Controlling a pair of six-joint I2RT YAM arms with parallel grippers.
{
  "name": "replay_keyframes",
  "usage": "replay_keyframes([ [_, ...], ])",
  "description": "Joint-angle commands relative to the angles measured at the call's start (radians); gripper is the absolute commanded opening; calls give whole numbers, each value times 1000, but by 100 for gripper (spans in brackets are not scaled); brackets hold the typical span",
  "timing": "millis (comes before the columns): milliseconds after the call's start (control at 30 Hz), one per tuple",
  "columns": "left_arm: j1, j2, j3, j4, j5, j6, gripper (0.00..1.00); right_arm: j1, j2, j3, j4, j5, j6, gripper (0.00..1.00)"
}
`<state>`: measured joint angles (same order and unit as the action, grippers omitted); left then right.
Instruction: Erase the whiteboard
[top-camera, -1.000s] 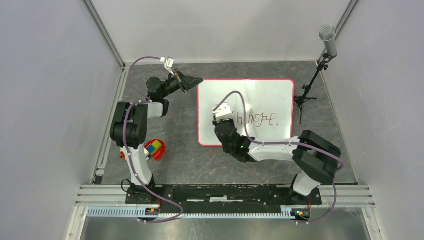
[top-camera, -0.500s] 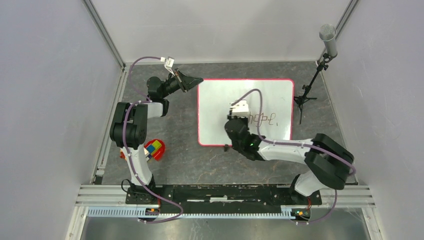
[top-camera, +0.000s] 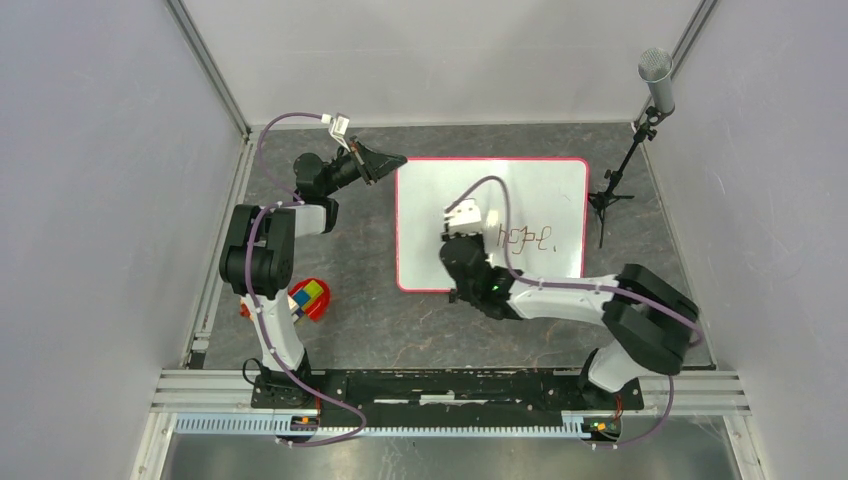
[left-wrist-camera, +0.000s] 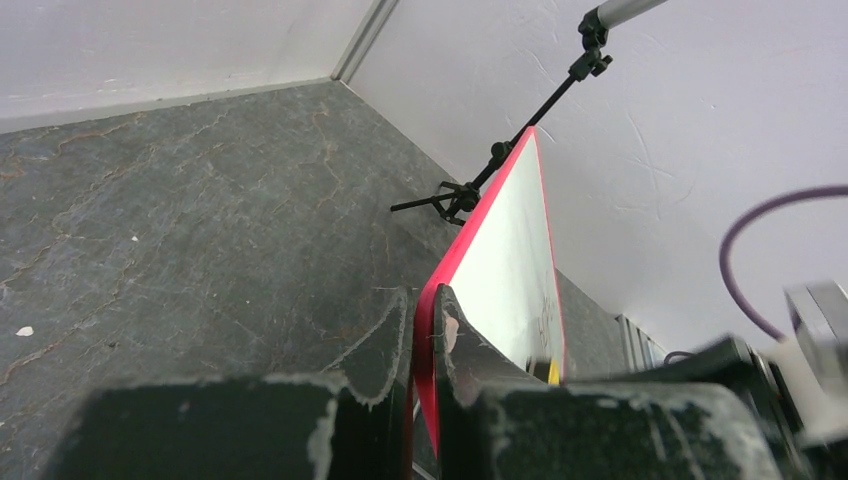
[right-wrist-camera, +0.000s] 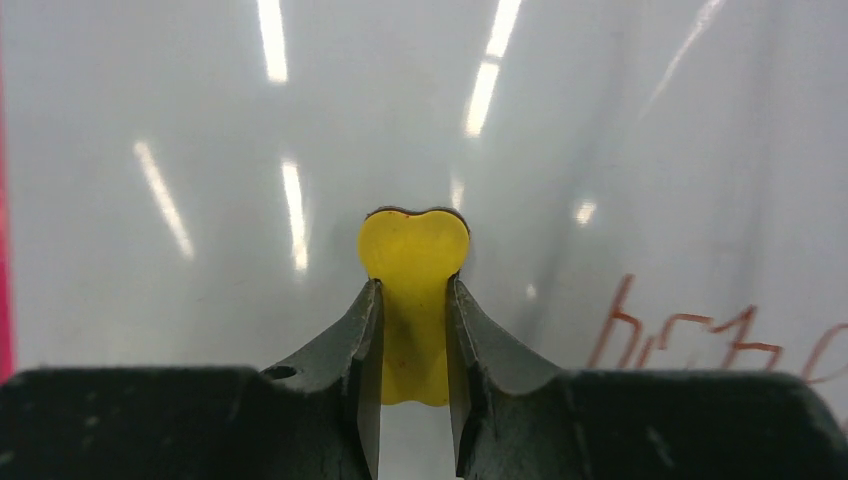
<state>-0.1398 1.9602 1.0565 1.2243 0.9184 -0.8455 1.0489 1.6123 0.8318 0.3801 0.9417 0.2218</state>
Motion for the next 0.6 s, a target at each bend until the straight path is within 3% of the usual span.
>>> replay_keyframes([
  [0, -18, -47, -6, 3, 21, 49, 2, -154, -140, -150, -90, 34, 95, 18],
  [167, -19, -46, -7, 10, 20, 45, 2, -187, -216, -213, -80, 10, 95, 18],
  [467, -19, -44, -6, 7, 22, 47, 2, -24, 38, 131, -64, -58, -31, 19],
  [567, -20, -49, -6, -8, 22, 60, 2, -19, 76, 156, -67, -103, 1, 19],
])
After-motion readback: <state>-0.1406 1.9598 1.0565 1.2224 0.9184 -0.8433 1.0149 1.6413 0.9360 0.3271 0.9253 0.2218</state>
